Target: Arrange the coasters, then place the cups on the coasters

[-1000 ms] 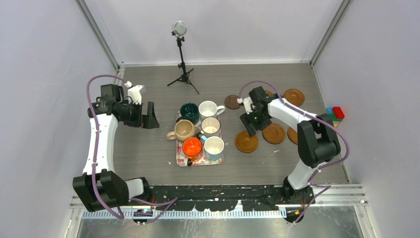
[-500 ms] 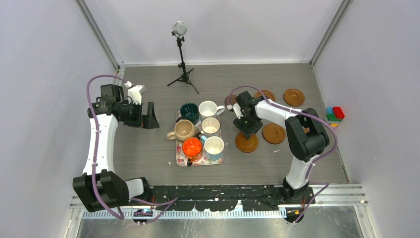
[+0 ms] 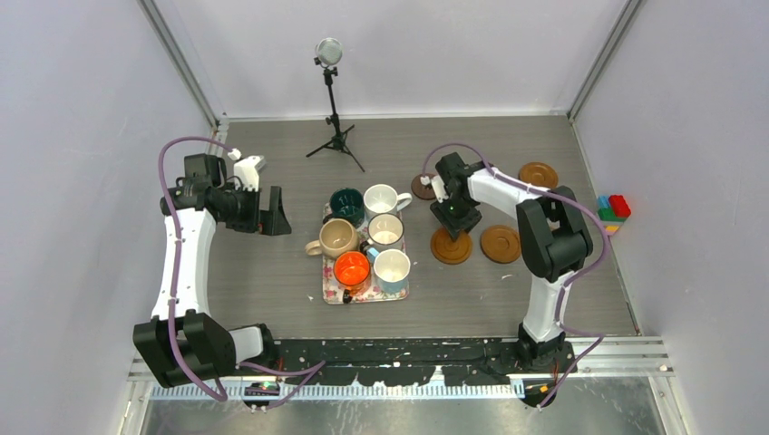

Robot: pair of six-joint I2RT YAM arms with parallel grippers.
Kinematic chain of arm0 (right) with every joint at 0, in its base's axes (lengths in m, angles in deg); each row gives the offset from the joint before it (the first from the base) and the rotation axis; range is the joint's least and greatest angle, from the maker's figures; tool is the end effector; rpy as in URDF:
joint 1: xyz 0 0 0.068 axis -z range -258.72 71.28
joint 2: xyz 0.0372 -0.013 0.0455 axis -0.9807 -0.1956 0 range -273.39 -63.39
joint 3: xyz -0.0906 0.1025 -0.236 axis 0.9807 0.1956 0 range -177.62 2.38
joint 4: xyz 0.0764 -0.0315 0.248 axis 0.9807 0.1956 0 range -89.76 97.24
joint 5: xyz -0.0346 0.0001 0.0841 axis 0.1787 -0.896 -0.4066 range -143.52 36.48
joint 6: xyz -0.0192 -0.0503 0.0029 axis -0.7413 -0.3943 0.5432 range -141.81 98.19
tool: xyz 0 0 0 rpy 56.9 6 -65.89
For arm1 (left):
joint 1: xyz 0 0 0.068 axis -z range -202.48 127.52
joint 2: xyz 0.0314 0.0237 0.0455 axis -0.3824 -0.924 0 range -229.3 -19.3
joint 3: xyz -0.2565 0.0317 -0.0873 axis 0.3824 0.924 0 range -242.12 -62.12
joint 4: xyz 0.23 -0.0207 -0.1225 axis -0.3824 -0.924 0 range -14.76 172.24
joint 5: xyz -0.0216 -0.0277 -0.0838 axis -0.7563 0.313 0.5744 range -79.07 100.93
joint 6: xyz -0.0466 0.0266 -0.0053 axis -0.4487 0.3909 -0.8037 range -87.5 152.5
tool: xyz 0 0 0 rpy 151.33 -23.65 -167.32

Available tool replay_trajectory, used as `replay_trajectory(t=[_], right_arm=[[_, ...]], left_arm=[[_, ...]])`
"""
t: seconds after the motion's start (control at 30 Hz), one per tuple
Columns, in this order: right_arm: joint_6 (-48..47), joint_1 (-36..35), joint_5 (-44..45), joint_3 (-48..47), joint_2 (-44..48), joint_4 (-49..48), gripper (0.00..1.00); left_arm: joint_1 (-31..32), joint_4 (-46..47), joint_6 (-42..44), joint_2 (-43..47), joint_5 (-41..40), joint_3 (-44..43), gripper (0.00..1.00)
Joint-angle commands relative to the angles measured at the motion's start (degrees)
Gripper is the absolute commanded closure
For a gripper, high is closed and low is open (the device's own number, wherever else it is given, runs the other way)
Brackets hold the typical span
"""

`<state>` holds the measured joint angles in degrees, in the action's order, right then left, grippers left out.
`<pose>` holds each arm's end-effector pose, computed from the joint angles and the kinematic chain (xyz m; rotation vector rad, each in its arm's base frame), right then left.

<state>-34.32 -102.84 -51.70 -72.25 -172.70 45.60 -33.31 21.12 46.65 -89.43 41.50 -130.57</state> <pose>0.3308 0.1468 0.1645 -0.9279 2.8164 -0.0209 0.2239 0.0245 0.3215 0.2395 2.5120 -0.5402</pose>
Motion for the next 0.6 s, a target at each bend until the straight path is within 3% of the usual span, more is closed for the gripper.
replay_trajectory(t=[0.0, 0.57], right_arm=[[1.8, 0.4, -2.8, -3.1, -3.0, -3.7, 0.5], [3.3, 0.2, -9.6, -4.3, -4.2, -2.2, 0.51]], left_arm=[[0.2, 0.6, 0.3, 0.7, 0.0, -0.8, 0.0], [0.3, 0.9, -0.8, 1.0, 0.5, -0.6, 0.0]])
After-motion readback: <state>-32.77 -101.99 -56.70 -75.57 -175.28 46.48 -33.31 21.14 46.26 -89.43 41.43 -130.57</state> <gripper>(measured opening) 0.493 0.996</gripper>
